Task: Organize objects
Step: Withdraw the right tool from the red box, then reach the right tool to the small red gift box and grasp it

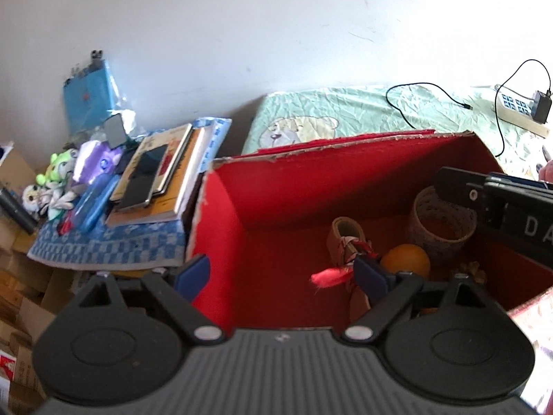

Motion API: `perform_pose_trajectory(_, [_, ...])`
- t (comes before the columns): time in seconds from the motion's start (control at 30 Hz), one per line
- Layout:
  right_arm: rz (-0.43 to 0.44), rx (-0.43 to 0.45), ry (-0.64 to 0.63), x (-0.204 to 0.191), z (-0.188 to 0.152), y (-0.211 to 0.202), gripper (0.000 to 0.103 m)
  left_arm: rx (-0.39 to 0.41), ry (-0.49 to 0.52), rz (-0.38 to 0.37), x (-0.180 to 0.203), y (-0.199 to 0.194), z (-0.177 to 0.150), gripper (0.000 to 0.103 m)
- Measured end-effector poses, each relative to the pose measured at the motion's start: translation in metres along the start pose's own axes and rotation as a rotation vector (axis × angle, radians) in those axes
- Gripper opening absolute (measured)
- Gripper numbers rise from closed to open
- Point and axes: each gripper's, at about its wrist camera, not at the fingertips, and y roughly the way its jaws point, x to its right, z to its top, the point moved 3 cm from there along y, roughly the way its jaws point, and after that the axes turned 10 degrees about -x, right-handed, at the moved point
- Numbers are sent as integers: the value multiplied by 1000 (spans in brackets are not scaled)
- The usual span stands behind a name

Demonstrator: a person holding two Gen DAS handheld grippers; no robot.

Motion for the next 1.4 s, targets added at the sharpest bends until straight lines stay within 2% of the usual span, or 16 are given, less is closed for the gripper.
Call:
perform_pose_trajectory(0.3, [98,-23,-66,-18,-12,-20,51,-19,-88,61,-19,-21,-26,91])
perform_pose_trajectory(0.43, [164,-59,-81,-25,-18,-26,51,-39,-121,78,-28,-26,-38,92])
perform_pose_trajectory(0.7, [233,-121,-119,-38,-36,-35,51,-87,-176,114,-46,-31,-66,92])
perform_pose_trajectory(0.97, [261,-178,-131,-44,-53,-37,51,-110,-180,139,-47,-30,-82,93])
perform_pose_trajectory(1.4, [253,-289,-99,-44,-77,-21,51,-144,-170,138,-45,-23,-96,94])
